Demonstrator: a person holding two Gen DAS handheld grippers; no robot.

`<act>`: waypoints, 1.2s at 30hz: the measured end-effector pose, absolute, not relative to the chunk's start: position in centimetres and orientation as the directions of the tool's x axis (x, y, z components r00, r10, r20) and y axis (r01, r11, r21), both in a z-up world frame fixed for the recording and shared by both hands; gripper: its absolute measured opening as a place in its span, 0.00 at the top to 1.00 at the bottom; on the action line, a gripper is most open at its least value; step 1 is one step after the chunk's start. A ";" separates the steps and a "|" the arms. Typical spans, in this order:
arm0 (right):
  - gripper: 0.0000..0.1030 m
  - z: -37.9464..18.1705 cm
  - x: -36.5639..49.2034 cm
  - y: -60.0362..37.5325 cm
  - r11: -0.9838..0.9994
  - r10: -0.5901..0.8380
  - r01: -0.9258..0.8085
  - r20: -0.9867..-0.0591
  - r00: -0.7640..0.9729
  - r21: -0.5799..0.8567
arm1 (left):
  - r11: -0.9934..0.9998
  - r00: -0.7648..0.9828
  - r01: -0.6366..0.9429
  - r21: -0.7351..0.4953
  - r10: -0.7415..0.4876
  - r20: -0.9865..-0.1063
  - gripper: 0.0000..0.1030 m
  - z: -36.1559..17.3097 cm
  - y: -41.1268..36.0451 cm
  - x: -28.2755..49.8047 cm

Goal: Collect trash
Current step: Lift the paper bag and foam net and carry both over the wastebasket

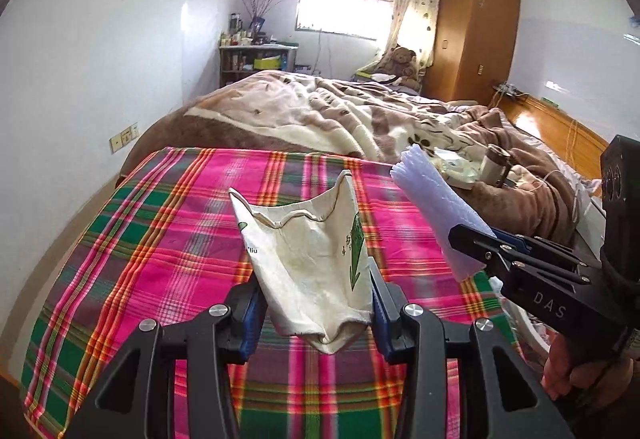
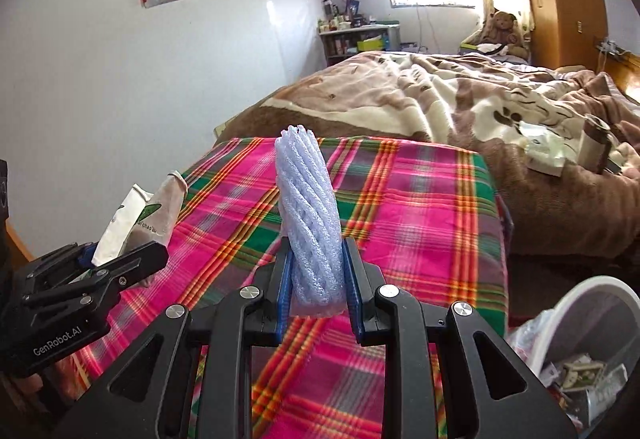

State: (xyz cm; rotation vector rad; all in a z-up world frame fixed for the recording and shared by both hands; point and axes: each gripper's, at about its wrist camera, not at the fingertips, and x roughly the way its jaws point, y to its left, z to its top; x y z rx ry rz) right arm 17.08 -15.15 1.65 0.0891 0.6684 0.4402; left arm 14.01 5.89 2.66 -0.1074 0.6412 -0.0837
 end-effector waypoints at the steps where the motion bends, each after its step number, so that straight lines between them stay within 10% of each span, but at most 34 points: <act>1: 0.77 1.8 16.6 -15.9 0.907 0.419 -0.356 -0.572 0.705 0.226 | 0.991 0.800 0.057 -0.123 -0.119 -0.588 0.56 2.8 5.3 13.7; 36: 0.76 0.2 7.3 -36.8 0.962 -0.087 0.229 -0.624 0.776 0.151 | 0.856 0.672 0.511 -0.074 -0.452 -0.587 0.56 2.9 -20.9 11.8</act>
